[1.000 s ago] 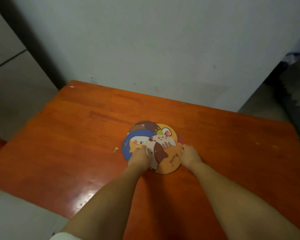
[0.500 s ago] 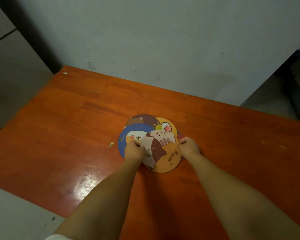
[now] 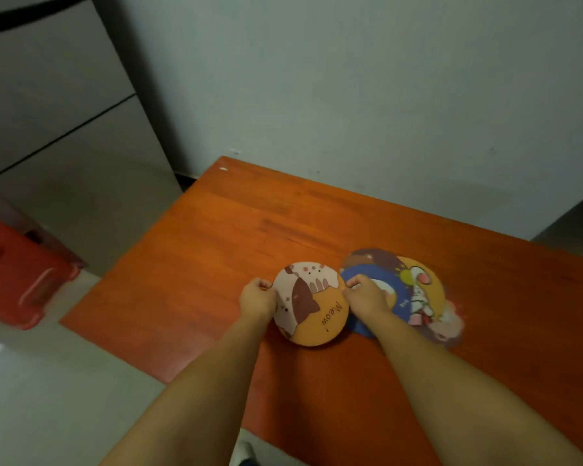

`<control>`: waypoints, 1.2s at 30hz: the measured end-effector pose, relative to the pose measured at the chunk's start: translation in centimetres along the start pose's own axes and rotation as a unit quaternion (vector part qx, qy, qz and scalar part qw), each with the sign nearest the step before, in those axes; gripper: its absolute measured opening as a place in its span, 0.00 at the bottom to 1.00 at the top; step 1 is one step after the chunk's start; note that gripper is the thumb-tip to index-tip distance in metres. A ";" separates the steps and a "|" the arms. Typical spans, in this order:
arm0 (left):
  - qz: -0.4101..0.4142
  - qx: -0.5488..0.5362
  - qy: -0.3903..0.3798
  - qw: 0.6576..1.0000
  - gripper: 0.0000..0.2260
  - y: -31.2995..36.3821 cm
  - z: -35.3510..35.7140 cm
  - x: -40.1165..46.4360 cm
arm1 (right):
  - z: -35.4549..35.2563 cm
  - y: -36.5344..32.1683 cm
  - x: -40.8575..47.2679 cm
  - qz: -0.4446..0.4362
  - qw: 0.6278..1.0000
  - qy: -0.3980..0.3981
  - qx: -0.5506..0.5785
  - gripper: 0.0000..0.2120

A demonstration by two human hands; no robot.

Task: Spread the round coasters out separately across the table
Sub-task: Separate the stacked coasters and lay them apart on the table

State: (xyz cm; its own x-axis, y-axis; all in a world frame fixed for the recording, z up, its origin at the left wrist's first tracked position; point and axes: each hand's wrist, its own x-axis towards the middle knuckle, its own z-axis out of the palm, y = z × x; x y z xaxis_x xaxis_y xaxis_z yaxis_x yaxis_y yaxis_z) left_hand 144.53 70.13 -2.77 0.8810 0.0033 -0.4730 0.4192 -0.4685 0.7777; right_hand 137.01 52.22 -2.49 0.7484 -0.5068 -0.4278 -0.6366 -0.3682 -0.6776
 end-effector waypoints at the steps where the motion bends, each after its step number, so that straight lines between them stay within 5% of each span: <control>1: -0.006 0.000 0.001 1.000 0.15 -0.8 -2.3 1.1 | 2.2 -1.3 -0.4 -0.005 1.000 -0.006 -0.002 0.06; 8: -0.023 0.022 0.034 0.999 0.15 -5.7 -14.9 6.6 | 14.5 -8.7 -2.0 0.014 1.000 -0.008 -0.011 0.05; 15: -0.003 0.106 0.008 0.994 0.15 -6.6 -17.3 9.3 | 18.7 -10.4 -1.3 0.039 0.996 0.017 -0.082 0.08; 21: 0.042 0.217 -0.010 0.975 0.03 -7.7 -16.9 10.0 | 19.3 -9.7 -0.8 0.046 0.989 0.026 -0.136 0.06; 29: 0.023 0.256 0.001 0.966 0.09 -6.8 -15.8 10.0 | 18.9 -9.0 -1.0 0.035 0.994 0.044 -0.094 0.05; 36: 0.043 0.280 0.041 0.958 0.16 -3.3 -11.5 8.3 | 10.9 -5.9 -0.1 0.030 0.994 0.059 -0.091 0.16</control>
State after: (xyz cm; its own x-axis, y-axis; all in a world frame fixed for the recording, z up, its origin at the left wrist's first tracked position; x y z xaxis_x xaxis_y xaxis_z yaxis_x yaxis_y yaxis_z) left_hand 153.03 81.82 -4.50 0.9308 0.0011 -0.3654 0.1808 -0.8705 0.4578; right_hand 142.69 62.97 -5.00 0.6883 -0.6155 -0.3839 -0.7103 -0.4643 -0.5291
